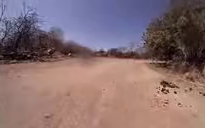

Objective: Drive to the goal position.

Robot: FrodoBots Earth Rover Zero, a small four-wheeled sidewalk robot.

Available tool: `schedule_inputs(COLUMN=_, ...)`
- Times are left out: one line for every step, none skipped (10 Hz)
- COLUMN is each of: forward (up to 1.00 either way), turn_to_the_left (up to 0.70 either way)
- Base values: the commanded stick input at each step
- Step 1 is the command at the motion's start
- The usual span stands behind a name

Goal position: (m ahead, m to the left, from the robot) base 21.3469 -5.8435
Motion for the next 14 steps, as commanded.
schedule_inputs(forward=1.00, turn_to_the_left=-0.18)
schedule_inputs(forward=1.00, turn_to_the_left=-0.06)
schedule_inputs(forward=1.00, turn_to_the_left=0.00)
schedule_inputs(forward=1.00, turn_to_the_left=0.00)
schedule_inputs(forward=1.00, turn_to_the_left=0.00)
schedule_inputs(forward=1.00, turn_to_the_left=0.00)
schedule_inputs(forward=1.00, turn_to_the_left=0.00)
schedule_inputs(forward=1.00, turn_to_the_left=0.00)
schedule_inputs(forward=1.00, turn_to_the_left=0.00)
schedule_inputs(forward=1.00, turn_to_the_left=0.00)
schedule_inputs(forward=1.00, turn_to_the_left=0.00)
schedule_inputs(forward=1.00, turn_to_the_left=0.00)
schedule_inputs(forward=1.00, turn_to_the_left=0.00)
schedule_inputs(forward=1.00, turn_to_the_left=0.00)
